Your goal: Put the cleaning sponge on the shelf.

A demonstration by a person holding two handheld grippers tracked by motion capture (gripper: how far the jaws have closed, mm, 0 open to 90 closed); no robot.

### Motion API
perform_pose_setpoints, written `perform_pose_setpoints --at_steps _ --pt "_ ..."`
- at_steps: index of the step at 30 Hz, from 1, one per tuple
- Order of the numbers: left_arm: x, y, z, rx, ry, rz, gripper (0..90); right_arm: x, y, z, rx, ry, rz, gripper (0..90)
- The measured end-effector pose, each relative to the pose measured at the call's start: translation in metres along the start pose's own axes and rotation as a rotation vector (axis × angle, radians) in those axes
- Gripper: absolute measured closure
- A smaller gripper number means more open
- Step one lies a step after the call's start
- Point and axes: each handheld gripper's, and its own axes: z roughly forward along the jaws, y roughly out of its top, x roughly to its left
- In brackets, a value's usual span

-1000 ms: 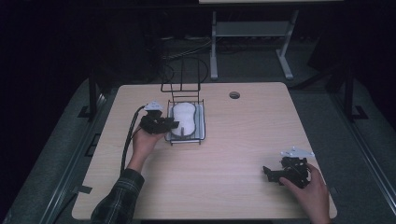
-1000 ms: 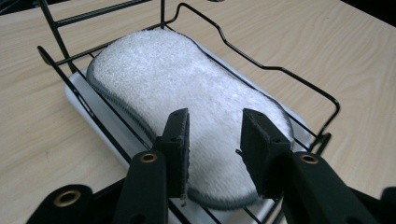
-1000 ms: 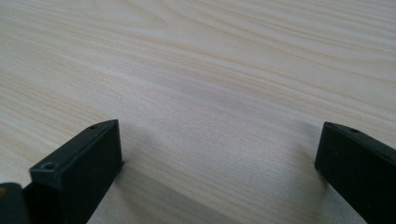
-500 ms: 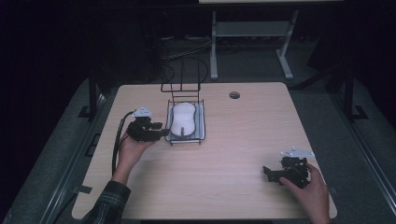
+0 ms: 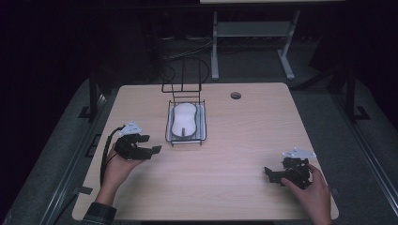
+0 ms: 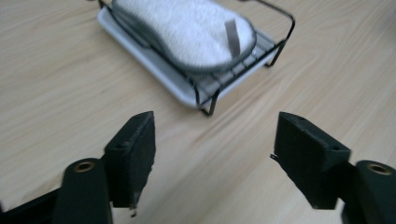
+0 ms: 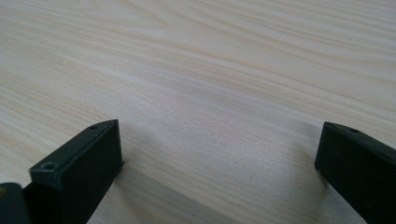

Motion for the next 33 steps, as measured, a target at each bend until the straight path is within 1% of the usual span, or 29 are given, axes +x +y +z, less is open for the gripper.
perform_pose_setpoints --at_steps 2,4,5,7,8,10,12,13,14,17,19,22,23,26,33 --pt "-0.002 -0.009 -0.006 0.01 0.021 0.008 25.7 0.0 0.0 0.0 0.0 0.0 0.001 0.2" --pt "-0.003 -0.012 -0.007 0.011 0.024 0.006 23.9 0.0 0.0 0.0 0.0 0.0 0.001 0.2" --pt "-0.005 -0.02 -0.011 0.026 0.039 0.007 22.9 0.0 0.0 0.0 0.0 0.0 0.0 0.2" --pt "-0.006 -0.029 -0.015 0.038 0.053 0.005 22.3 0.0 0.0 0.0 0.0 0.0 0.0 0.2" --pt "-0.006 -0.029 -0.015 0.038 0.053 0.005 22.0 0.0 0.0 0.0 0.0 0.0 0.0 0.2" --pt "-0.01 -0.041 -0.021 0.043 0.062 -0.008 21.2 0.0 0.0 0.0 0.0 0.0 0.0 0.2" --pt "-0.012 -0.049 -0.023 0.051 0.067 -0.006 20.1 0.0 0.0 0.0 0.0 0.0 0.0 0.2" --pt "-0.012 -0.049 -0.023 0.051 0.067 -0.006 19.4 0.0 0.0 0.0 0.0 0.0 0.0 0.2" --pt "-0.016 -0.055 -0.023 0.072 0.079 0.003 18.2 0.0 0.0 0.0 0.0 0.0 0.001 0.2" --pt "-0.02 -0.063 -0.022 0.092 0.085 0.016 16.6 0.0 0.0 0.0 0.0 0.0 0.001 0.2" --pt "-0.022 -0.068 -0.02 0.107 0.096 0.024 15.8 0.0 0.0 0.0 0.0 0.0 0.001 0.2" --pt "-0.023 -0.073 -0.015 0.139 0.099 0.036 15.5 0.0 0.0 0.0 0.001 0.0 0.003 0.2" --pt "-0.023 -0.073 -0.015 0.139 0.099 0.036 15.4 0.0 0.0 0.0 0.001 0.0 0.003 0.2" --pt "-0.024 -0.077 -0.011 0.169 0.102 0.038 15.2 0.0 0.0 0.0 0.001 0.0 0.002 0.2" --pt "-0.026 -0.083 -0.006 0.181 0.098 0.048 13.6 0.0 0.0 0.0 0.001 0.0 0.002 0.2"
